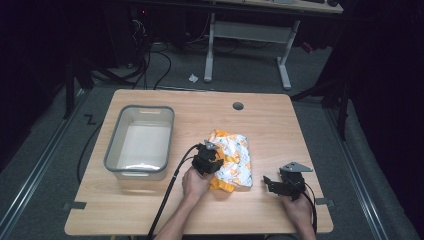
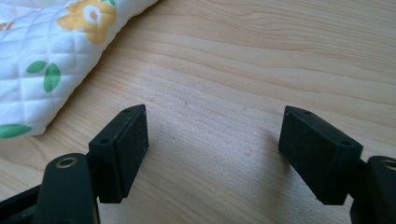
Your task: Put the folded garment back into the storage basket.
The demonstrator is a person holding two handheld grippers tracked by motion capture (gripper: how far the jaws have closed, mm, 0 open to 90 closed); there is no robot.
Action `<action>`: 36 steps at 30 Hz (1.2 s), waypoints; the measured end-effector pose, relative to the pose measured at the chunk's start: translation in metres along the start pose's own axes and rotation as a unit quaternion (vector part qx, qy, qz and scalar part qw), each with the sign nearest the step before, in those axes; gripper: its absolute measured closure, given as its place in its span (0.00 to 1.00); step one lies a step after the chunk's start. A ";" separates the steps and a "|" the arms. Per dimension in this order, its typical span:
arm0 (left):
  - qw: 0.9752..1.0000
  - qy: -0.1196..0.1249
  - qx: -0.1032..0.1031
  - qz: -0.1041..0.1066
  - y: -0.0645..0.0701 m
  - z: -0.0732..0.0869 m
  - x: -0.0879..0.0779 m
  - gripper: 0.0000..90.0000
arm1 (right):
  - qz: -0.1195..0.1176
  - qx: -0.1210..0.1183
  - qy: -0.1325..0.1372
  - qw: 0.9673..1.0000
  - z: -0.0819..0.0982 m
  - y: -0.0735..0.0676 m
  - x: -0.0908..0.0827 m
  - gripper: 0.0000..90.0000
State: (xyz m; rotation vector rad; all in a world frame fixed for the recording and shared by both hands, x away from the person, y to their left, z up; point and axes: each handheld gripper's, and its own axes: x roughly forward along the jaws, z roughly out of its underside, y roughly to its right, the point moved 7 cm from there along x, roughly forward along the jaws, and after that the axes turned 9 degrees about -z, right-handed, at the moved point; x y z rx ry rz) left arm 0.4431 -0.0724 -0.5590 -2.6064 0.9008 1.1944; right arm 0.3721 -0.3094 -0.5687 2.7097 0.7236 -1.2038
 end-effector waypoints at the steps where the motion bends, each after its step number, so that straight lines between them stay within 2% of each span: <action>1: 1.000 0.003 0.000 0.002 0.000 -0.001 -0.001 0.82 | 0.000 0.000 0.000 1.000 0.000 0.000 0.000 0.27; 7: 1.000 0.020 -0.003 0.008 0.003 -0.006 -0.008 0.82 | 0.000 0.000 0.000 1.000 0.000 0.000 0.000 0.27; 14: 0.999 0.046 0.003 0.016 0.006 -0.018 -0.028 0.82 | 0.000 0.000 0.000 1.000 0.000 0.000 0.000 0.27; 19: 0.998 0.062 -0.006 0.026 0.005 -0.023 -0.038 0.83 | 0.000 0.000 0.000 1.000 0.000 0.000 0.000 0.27; 23: 0.998 0.065 -0.002 0.026 0.004 -0.024 -0.044 0.83 | 0.000 0.000 0.000 1.000 0.000 0.000 0.000 0.27; 31: 0.997 0.072 -0.007 0.038 0.002 -0.027 -0.053 0.84 | 0.000 -0.001 0.000 1.000 0.000 0.000 0.000 0.27; 36: 0.996 0.078 0.003 0.038 0.003 -0.031 -0.062 0.84 | 0.000 -0.001 0.000 1.000 0.000 0.000 0.000 0.27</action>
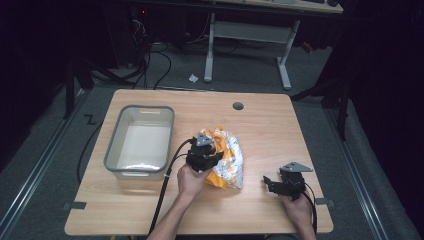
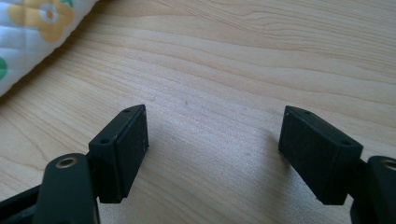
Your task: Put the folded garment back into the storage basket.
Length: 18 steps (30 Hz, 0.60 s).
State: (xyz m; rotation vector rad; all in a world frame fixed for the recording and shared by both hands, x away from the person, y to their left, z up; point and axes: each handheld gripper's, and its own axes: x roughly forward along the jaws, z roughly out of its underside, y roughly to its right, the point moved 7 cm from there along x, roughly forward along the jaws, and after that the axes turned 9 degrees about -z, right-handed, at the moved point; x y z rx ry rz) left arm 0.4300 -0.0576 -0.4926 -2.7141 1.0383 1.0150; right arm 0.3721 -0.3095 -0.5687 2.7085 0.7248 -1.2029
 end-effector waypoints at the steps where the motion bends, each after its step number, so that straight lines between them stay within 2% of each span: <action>1: 1.000 0.005 0.004 0.001 0.001 -0.003 -0.003 0.84 | 0.000 0.000 0.000 1.000 0.000 0.000 0.000 0.27; 7: 1.000 0.014 -0.002 0.011 0.002 -0.008 -0.011 0.84 | 0.000 0.000 0.000 1.000 0.000 0.000 0.000 0.27; 13: 1.000 0.014 -0.004 0.009 -0.003 -0.009 -0.015 0.84 | 0.000 0.000 0.000 1.000 0.000 0.000 0.000 0.27; 18: 1.000 0.018 -0.005 0.015 -0.003 -0.012 -0.023 0.84 | 0.000 0.000 0.000 1.000 0.000 0.000 0.000 0.27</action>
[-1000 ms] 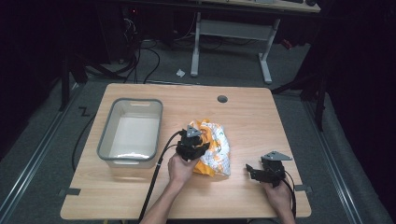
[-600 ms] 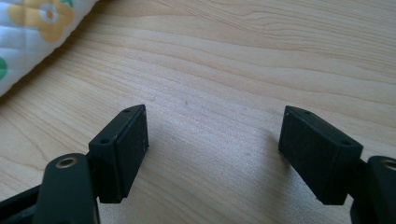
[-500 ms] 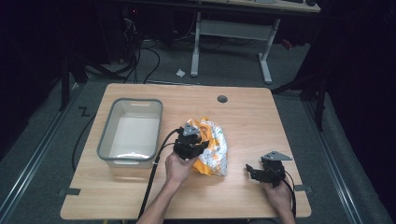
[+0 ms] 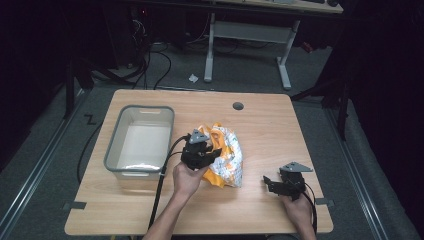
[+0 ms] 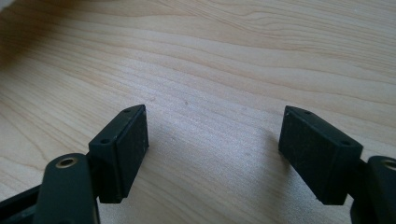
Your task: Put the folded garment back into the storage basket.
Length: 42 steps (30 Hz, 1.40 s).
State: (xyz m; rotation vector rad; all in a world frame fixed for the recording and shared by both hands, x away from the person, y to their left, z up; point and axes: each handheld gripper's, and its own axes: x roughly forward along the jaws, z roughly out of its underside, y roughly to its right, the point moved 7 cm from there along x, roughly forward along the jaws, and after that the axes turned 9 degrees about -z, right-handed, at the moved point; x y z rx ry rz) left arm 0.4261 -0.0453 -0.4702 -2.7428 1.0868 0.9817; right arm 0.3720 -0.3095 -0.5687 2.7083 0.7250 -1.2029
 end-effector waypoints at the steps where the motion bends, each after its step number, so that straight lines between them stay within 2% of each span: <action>1: 1.000 0.000 0.004 -0.001 0.000 -0.001 -0.001 0.84 | 0.000 0.000 0.000 1.000 0.000 0.000 0.000 0.27; 9: 1.000 0.012 0.006 -0.001 -0.004 -0.009 -0.013 0.84 | 0.000 0.000 0.000 1.000 0.000 0.000 0.000 0.27; 19: 1.000 0.020 -0.012 0.007 -0.015 -0.013 -0.026 0.84 | 0.000 0.000 0.000 1.000 0.000 0.000 0.000 0.27; 26: 1.000 0.025 -0.004 -0.004 -0.020 -0.016 -0.036 0.84 | 0.000 0.000 0.000 1.000 0.000 0.000 0.000 0.27; 33: 0.999 0.030 -0.010 -0.007 -0.027 -0.021 -0.047 0.84 | 0.000 0.000 0.000 1.000 0.000 0.000 0.000 0.27; 42: 0.999 0.030 -0.014 -0.007 -0.036 -0.022 -0.052 0.84 | 0.000 0.000 0.000 1.000 0.000 0.000 0.000 0.27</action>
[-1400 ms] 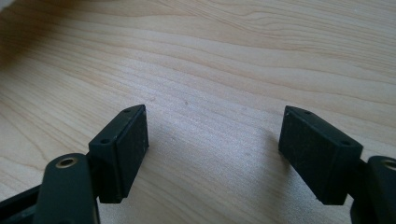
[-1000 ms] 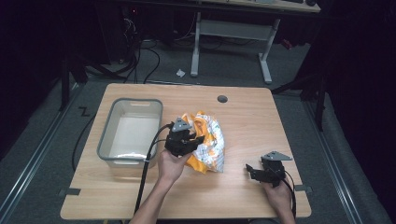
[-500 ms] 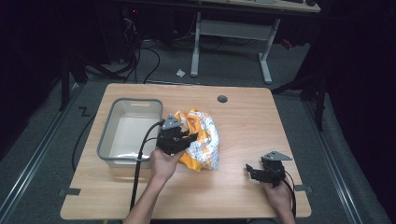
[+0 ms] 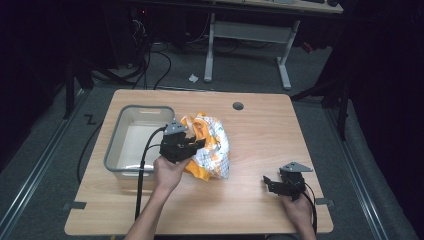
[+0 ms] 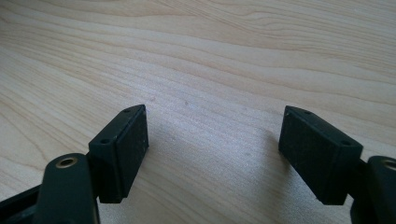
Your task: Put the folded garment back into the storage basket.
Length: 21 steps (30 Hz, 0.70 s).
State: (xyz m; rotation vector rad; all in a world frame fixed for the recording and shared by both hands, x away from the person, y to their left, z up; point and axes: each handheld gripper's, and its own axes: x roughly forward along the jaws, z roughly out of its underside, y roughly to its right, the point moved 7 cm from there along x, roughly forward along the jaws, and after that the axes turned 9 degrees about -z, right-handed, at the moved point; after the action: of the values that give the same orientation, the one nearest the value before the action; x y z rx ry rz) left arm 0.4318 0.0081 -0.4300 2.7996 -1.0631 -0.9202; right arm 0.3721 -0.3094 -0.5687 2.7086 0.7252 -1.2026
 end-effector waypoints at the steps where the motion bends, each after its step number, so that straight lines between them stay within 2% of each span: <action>1: 1.000 0.000 0.000 0.000 0.000 0.000 0.000 0.84 | 0.000 0.000 0.000 1.000 0.000 0.000 0.000 0.27; 9: 1.000 0.010 -0.002 -0.009 -0.011 -0.007 -0.014 0.84 | 0.000 0.000 0.000 1.000 0.000 0.000 0.000 0.27; 14: 1.000 0.006 0.003 -0.016 -0.016 -0.008 -0.017 0.84 | 0.000 0.000 0.000 1.000 0.000 0.000 0.000 0.27; 21: 1.000 0.008 -0.004 -0.025 -0.025 -0.009 -0.023 0.84 | 0.000 0.000 0.000 1.000 0.000 0.000 0.000 0.27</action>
State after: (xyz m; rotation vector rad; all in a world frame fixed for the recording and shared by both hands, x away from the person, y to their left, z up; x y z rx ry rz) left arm 0.4377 0.0396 -0.4152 2.8343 -0.9916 -0.9030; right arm 0.3721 -0.3094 -0.5687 2.7089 0.7252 -1.2025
